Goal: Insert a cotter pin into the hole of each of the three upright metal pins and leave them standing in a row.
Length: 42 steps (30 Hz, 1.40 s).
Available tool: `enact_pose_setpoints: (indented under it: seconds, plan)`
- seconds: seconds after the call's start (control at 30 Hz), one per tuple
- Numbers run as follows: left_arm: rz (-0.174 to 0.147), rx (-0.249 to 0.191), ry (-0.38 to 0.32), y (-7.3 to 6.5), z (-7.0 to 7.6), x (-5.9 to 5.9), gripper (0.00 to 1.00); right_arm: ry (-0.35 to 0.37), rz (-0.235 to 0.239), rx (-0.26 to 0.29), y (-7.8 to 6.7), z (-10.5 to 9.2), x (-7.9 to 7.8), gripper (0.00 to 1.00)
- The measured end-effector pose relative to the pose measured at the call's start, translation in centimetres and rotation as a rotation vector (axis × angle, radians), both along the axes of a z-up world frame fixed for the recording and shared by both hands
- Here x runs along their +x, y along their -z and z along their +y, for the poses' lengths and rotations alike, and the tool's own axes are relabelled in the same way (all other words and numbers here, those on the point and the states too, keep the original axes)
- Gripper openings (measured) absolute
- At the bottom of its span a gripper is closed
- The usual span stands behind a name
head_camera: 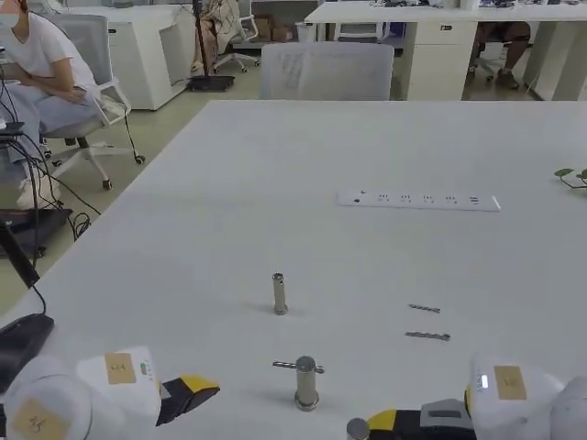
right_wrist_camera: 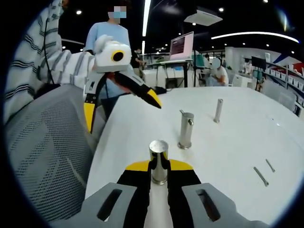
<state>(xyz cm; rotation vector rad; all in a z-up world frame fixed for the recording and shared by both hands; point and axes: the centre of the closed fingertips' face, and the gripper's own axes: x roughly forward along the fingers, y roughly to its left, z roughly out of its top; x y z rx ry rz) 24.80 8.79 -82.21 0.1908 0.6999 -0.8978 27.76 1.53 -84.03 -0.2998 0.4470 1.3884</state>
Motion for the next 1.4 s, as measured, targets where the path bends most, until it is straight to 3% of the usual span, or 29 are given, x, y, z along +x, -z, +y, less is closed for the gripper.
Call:
enact_pose_setpoints:
  seconds: [1.0, 1.4]
  plan:
    - [0.011, 0.000, 0.002, 0.01, -0.17, -0.22, 0.99, -0.120, -0.023, -0.012, -0.01, -0.29, 0.08, 0.12]
    - [0.014, 0.001, 0.005, 0.01, -0.25, -0.28, 0.99, -0.101, 0.000, 0.008, -0.06, -0.34, 0.25, 0.13]
